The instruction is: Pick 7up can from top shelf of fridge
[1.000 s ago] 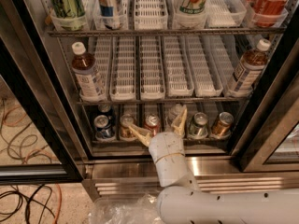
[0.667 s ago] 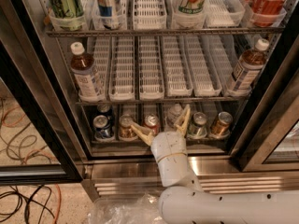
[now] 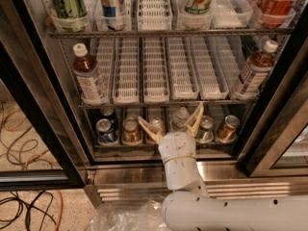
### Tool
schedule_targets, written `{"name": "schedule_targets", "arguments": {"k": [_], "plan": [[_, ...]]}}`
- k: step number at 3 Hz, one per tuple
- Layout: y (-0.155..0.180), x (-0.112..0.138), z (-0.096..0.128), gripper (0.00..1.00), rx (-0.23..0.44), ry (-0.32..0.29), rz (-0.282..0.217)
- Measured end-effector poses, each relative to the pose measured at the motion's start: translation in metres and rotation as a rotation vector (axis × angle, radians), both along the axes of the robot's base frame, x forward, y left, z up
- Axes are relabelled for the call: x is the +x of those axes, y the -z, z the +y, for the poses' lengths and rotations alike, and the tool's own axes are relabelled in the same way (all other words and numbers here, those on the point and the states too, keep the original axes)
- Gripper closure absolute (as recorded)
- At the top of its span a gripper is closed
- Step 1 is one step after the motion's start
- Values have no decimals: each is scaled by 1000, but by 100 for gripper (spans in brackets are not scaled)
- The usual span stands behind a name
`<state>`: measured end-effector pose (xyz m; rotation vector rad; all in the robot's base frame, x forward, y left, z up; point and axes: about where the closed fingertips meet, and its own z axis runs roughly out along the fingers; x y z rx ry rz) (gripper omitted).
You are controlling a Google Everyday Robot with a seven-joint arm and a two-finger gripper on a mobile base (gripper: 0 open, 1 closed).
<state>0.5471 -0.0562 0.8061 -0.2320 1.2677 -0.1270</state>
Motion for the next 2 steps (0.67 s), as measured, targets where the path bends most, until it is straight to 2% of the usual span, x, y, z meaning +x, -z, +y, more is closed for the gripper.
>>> {"name": "schedule_targets", "arguments": {"k": [1, 2], "plan": [[-31, -6, -27, 0, -36, 93, -80], [-58, -15, -39, 0, -43, 140, -138]]}}
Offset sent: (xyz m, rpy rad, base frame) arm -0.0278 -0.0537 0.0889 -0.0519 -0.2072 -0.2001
